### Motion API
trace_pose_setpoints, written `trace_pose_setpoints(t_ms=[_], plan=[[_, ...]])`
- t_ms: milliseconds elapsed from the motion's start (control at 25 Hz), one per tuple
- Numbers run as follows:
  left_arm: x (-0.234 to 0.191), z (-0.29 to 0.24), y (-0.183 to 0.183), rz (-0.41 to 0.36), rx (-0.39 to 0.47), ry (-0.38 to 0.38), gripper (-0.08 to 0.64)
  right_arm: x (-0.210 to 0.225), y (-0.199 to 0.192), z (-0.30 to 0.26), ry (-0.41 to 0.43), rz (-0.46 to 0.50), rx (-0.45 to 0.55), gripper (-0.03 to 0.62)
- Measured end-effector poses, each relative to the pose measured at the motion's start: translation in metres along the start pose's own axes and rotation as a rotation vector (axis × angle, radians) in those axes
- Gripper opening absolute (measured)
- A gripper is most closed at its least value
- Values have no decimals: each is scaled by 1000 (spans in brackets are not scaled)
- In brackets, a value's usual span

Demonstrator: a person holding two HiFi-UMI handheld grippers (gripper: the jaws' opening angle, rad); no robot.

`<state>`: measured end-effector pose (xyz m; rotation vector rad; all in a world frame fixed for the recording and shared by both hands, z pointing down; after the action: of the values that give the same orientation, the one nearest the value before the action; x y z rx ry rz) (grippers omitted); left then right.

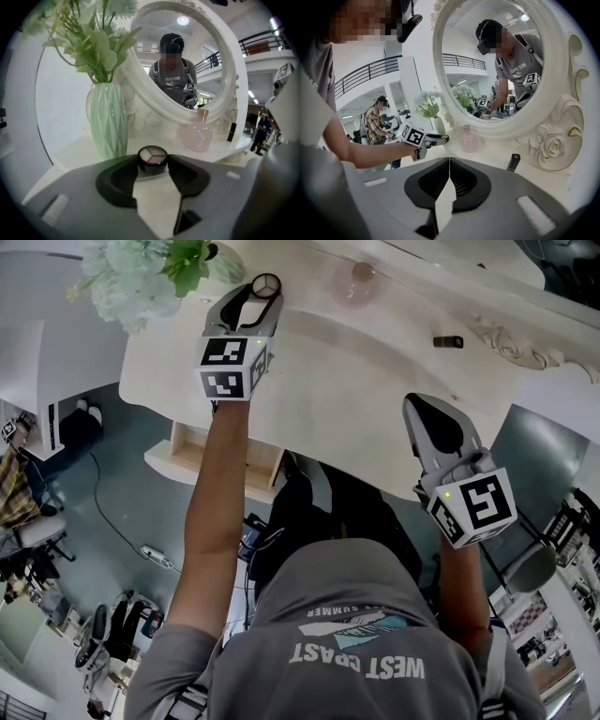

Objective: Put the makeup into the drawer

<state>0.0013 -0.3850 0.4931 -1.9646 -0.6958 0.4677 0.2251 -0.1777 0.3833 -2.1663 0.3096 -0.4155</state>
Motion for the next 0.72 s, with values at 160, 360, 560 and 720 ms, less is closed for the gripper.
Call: trace_pose_setpoints(t_ms=[160, 360, 560, 720], plan=[[3, 11, 3, -14, 8, -5, 201, -3, 2, 1, 3, 9, 3, 6], [6, 29, 5, -37, 12, -27, 201, -15, 5, 1, 12, 21, 6, 6], [2, 57, 2, -49, 17, -34, 201, -34, 9, -2, 28, 35, 11, 6], [-2, 80, -3, -38, 20, -44, 201, -51, 11, -5, 45, 47, 15, 6]])
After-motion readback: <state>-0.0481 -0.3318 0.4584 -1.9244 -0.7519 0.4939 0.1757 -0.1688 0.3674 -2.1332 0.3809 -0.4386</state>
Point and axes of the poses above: the fingertips, and each gripper's own axes: z backward along the fingers, x to its right, y out of its top, the point moved 7 cm from there along z, backward along the fingers, and after that the axes turned 2 degrees about x, right-handed, at the moved point
